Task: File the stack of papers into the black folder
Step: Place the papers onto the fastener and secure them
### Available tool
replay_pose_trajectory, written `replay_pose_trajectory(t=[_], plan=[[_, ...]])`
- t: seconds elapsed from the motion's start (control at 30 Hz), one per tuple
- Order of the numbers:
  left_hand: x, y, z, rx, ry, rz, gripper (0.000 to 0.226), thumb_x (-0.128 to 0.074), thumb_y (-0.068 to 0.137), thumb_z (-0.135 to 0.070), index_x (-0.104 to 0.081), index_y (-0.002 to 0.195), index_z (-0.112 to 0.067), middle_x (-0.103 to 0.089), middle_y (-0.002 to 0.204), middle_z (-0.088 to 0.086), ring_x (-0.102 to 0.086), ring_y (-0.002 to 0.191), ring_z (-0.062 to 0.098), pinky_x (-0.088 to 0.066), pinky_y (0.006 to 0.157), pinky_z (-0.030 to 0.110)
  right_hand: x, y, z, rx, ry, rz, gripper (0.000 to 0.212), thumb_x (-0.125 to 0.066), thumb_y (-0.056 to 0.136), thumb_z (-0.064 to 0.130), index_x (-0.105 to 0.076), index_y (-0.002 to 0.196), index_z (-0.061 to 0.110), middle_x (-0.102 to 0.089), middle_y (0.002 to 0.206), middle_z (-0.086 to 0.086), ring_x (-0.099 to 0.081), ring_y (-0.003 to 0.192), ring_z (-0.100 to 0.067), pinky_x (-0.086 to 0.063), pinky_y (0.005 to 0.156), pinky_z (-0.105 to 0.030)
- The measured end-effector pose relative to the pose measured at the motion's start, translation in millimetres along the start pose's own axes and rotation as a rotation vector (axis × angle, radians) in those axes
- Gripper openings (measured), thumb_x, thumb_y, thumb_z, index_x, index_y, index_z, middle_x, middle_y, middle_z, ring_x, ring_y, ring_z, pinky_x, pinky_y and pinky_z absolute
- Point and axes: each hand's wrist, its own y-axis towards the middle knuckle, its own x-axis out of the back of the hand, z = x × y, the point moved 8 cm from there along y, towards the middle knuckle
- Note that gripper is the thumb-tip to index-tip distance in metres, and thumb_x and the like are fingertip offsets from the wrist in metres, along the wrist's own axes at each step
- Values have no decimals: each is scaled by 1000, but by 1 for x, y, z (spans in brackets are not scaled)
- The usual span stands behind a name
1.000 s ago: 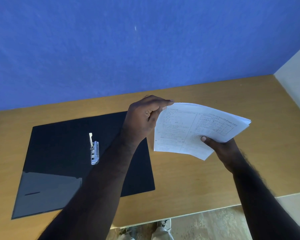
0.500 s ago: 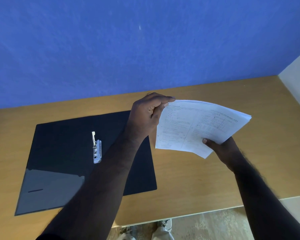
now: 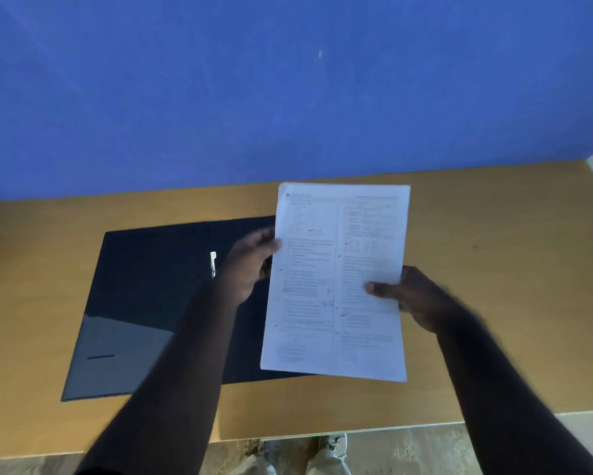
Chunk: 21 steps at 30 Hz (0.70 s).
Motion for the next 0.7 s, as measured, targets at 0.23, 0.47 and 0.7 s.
replay_pose_trajectory(t=[0.23,0.47,0.7], plan=[[83,-32,113,310,-28,-208,17,-58,98,-10,-66,111,-5,-73,98,12,-69,82,23,-58,74,37,-69,22,-49,-199,-212,102,36,-78,87,22,-70,122,19,-76,120,0,-71,112,-28,-51,101,-62],[122,-38,132,352,-24,-311,11,-57,98,-9,-67,94,-12,-73,84,5,-70,67,15,-54,57,30,-109,28,-60,-281,-122,124,31,-67,95,15,-67,126,19,-76,121,-1,-71,113,-27,-50,103,-57],[138,-19,114,286,121,-317,15,-56,95,-14,-68,88,-19,-74,86,3,-70,71,16,-54,62,28,-100,37,-65,-299,-69,-89,31,-68,92,4,-69,123,11,-75,120,-9,-71,110,-33,-53,100,-57]])
